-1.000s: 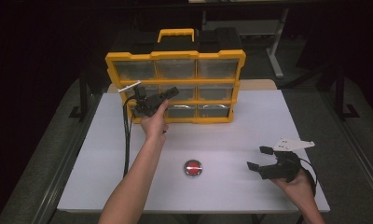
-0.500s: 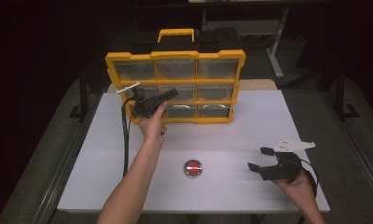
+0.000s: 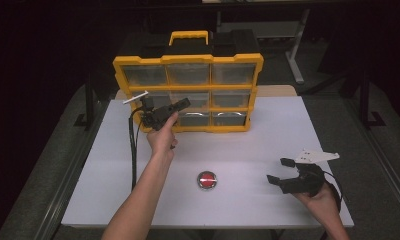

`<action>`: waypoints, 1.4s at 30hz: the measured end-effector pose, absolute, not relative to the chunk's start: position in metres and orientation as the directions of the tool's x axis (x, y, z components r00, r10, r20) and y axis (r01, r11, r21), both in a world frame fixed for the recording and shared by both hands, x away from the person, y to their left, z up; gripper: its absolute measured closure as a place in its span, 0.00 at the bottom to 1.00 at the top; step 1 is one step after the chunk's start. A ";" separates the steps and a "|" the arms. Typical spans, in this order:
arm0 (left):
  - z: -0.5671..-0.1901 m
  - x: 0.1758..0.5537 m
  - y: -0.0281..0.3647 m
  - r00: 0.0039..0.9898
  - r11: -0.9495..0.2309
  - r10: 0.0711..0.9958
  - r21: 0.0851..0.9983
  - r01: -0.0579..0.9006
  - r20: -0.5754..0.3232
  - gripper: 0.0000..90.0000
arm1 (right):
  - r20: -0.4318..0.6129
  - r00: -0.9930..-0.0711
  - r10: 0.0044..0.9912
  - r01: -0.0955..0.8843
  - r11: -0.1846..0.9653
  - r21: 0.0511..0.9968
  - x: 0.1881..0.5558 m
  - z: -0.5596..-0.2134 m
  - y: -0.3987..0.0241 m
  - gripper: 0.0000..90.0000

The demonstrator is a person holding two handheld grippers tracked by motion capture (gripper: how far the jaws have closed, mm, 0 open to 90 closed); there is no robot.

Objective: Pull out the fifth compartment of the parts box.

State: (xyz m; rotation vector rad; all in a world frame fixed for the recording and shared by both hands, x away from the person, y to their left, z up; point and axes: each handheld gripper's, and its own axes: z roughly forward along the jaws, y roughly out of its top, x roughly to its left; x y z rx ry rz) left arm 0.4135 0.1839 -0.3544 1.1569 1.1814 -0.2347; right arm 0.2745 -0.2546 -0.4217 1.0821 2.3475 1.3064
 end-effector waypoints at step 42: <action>-0.349 0.378 0.189 0.540 0.323 0.488 0.716 0.618 -0.686 0.77 | 0.140 -0.701 0.700 0.500 0.342 0.796 0.276 -0.426 -0.251 0.18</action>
